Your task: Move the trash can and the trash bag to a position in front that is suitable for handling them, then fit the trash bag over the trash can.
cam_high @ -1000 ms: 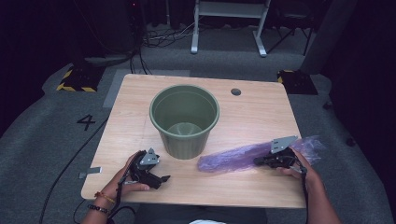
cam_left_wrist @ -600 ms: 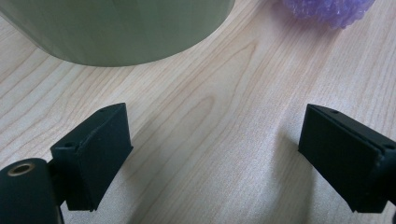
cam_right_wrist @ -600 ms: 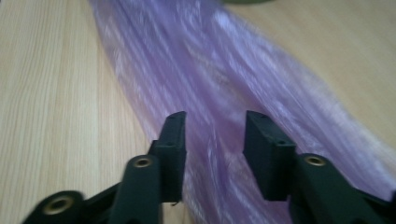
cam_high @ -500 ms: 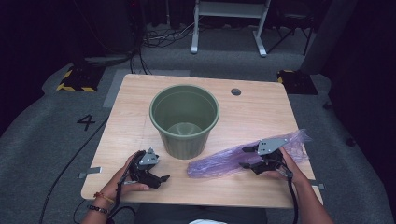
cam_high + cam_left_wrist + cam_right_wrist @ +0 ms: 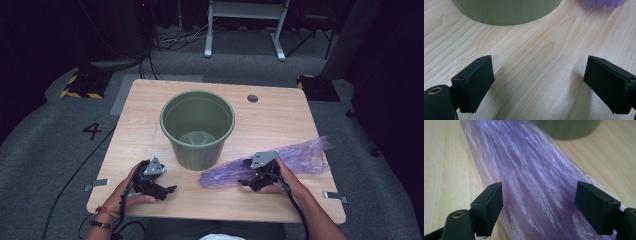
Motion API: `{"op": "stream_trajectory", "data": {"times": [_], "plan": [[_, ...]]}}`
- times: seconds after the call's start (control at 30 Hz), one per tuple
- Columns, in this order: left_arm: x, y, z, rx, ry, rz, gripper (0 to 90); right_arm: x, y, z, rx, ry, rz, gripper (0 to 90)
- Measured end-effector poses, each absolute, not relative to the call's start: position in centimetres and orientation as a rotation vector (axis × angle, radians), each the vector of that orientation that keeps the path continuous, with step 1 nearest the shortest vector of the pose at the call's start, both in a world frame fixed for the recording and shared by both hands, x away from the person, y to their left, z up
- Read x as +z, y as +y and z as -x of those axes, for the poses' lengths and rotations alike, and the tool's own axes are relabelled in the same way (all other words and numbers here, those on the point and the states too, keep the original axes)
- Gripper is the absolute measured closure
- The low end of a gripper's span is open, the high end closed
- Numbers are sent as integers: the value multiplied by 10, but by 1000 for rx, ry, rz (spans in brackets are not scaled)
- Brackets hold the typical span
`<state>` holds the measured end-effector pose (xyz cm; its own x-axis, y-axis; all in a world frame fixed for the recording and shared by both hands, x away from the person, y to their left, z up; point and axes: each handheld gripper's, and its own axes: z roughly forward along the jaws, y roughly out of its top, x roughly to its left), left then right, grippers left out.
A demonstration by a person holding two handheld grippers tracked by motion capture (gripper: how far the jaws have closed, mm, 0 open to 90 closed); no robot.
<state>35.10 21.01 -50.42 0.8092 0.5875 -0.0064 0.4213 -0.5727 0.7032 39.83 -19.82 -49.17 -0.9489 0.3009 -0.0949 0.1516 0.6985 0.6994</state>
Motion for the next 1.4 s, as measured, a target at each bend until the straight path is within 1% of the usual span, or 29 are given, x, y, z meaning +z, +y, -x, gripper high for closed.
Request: {"op": "stream_trajectory", "data": {"times": [0.1,0.17,0.27,0.37,0.43,0.47,0.53,0.57,0.63,0.7,0.73,0.77,0.87,1.0,1.03,1.13,1.2,1.4], "plan": [[-504,212,-351,295,745,-2261,89,-487,-204,-395,1083,2677,-366,235],[-504,212,-351,296,746,-2260,89,-469,-220,-386,1144,2616,-364,237],[-504,212,-351,295,746,-2260,89,-460,-235,-383,1126,2573,-386,225],[-504,212,-351,296,746,-2260,89,-464,-242,-389,1112,2572,-428,224],[-504,212,-351,296,746,-2260,89,-478,-245,-401,1045,2596,-481,227],[-504,212,-351,296,746,-2260,89,-478,-245,-401,1045,2596,-481,227],[-504,212,-351,296,746,-2260,89,-489,-247,-409,1053,2634,-528,284],[-504,212,-351,296,746,-2260,89,-489,-247,-409,1053,2634,-528,284],[-504,212,-351,295,747,-2260,89,-497,-251,-418,1118,2655,-624,352],[-504,212,-351,295,747,-2260,89,-498,-253,-420,1147,2645,-650,447],[-504,212,-351,295,747,-2260,89,-498,-253,-420,1147,2645,-650,447],[-504,212,-351,295,746,-2260,89,-497,-255,-421,1156,2636,-666,573],[-504,212,-351,294,746,-2260,89,-497,-256,-422,1157,2614,-698,703],[-504,212,-351,294,746,-2262,89,-497,-254,-422,1153,2594,-697,849],[-504,212,-351,294,746,-2262,89,-497,-254,-422,1153,2594,-697,849],[-504,212,-351,294,746,-2262,89,-493,-255,-420,1176,2555,-690,900],[-504,212,-351,294,745,-2262,89,-491,-255,-419,1194,2546,-693,900],[-504,212,-351,294,745,-2261,89,-466,-265,-413,1275,2419,-729,900]]}}
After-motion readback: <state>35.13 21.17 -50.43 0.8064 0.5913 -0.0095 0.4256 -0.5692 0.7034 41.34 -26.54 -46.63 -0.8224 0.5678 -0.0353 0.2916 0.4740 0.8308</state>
